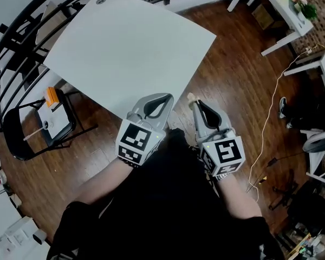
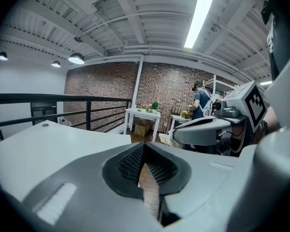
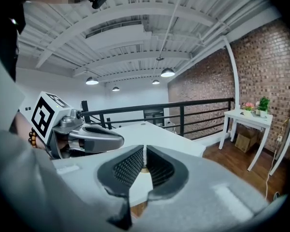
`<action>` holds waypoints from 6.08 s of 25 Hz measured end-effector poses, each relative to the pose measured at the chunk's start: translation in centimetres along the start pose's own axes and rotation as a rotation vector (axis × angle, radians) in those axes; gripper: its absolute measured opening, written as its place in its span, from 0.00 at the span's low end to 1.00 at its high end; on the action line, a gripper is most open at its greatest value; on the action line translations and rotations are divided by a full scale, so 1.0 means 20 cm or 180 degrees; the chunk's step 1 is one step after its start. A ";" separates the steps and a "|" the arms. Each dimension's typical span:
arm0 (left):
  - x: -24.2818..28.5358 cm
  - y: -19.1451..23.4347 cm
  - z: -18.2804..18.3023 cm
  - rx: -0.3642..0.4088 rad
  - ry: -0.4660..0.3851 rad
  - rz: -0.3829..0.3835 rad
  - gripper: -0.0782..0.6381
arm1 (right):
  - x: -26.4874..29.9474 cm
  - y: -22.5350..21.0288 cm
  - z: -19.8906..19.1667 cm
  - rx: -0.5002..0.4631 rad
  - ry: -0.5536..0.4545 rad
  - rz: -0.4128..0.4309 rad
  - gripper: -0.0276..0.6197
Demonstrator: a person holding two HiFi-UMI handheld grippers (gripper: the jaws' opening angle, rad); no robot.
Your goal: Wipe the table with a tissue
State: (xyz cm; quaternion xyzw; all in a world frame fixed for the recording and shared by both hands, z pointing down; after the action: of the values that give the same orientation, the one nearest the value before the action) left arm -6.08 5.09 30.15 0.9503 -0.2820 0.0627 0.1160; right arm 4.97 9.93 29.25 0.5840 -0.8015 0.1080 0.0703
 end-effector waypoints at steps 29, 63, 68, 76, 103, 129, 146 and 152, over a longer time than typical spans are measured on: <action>0.63 0.37 -0.37 -0.0443 0.0708 0.0474 0.13 | 0.69 -0.59 -0.48 0.0128 0.0823 0.0520 0.06; 0.74 0.54 -0.52 -0.0665 0.0921 0.0654 0.13 | 0.96 -0.63 -0.77 0.0167 0.1226 0.0720 0.06; 0.74 0.55 -0.52 -0.0675 0.0925 0.0668 0.13 | 0.99 -0.61 -0.77 0.0161 0.1221 0.0771 0.05; 0.74 0.59 -0.52 -0.0691 0.0938 0.0718 0.13 | 1.05 -0.58 -0.76 0.0141 0.1224 0.0849 0.05; 0.80 0.71 -0.48 -0.0730 0.0944 0.0877 0.13 | 1.26 -0.67 -0.71 0.0027 0.1264 0.0886 0.06; 0.69 0.61 -0.34 -0.0568 0.0712 0.0982 0.13 | 1.13 -0.64 -0.56 -0.0053 0.1090 0.0863 0.05; 0.42 0.46 -0.15 -0.0328 0.0380 0.0857 0.13 | 0.82 -0.43 -0.24 -0.0189 0.0677 0.0709 0.05; 0.33 0.41 -0.08 -0.0323 0.0279 0.0783 0.13 | 0.73 -0.36 -0.14 -0.0248 0.0534 0.0631 0.06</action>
State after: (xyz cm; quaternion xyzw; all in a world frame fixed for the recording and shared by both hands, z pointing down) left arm -5.18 -4.65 34.46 0.8978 -0.3938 0.1036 0.1676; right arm 7.25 -4.88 35.99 0.4877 -0.8501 0.1316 0.1488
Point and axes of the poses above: the fingertips, and each gripper's own axes: x forward along the fingers, y to its left, z out of its top, the point moved 5 cm from there along -x, backward along the fingers, and after that the axes turned 9 degrees about -y, right-handed, at the moved point
